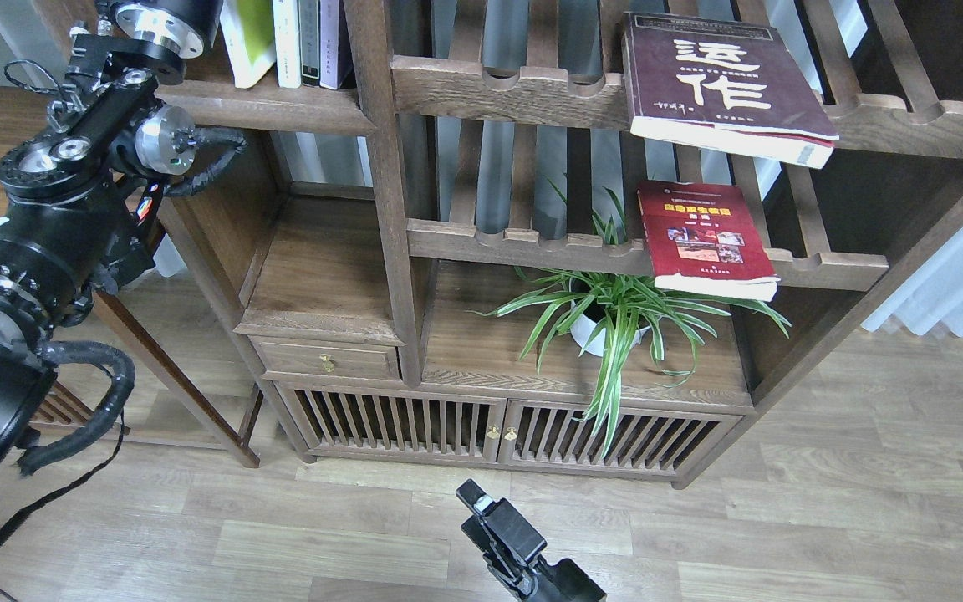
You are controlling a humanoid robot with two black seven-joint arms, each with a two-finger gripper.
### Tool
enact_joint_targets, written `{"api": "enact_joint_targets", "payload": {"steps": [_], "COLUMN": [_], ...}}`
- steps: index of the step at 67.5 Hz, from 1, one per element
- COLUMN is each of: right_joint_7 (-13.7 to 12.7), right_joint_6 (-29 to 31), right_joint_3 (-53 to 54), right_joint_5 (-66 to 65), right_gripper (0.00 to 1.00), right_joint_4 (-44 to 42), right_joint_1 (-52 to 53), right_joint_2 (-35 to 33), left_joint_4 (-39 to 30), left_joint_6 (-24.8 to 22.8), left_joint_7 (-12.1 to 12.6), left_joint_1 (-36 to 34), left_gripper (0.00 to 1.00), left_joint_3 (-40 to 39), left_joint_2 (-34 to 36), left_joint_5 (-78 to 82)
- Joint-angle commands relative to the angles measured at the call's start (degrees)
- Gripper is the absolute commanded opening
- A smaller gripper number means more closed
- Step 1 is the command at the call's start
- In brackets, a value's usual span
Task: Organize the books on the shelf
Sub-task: 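Push the yellow-green book deeper into the top shelf with the left gripper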
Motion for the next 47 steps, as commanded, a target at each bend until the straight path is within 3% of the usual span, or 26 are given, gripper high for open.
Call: {"api": "enact_joint_targets", "payload": {"steps": [1, 47], "right_joint_7": [0.0, 0.1], "right_joint_6": [0.0, 0.0], "right_joint_3": [0.0, 0.0], "right_joint_5": [-0.1, -0.2], "right_gripper": [0.98, 0.98], "right_joint_4": [0.0, -0.2], "right_joint_1": [-0.1, -0.7], "right_joint_2": [0.0, 0.0], "left_joint_4": [0.0, -5.7], "left_joint_6": [0.3, 2.5], "left_joint_7": [0.0, 0.0], "left_joint_1": [0.0, -0.8], "left_gripper": [0.61, 0.62], "left_joint_3": [-0.1, -0.3], "left_joint_2": [-0.2, -1.4], "left_joint_5": [0.0, -0.4]}}
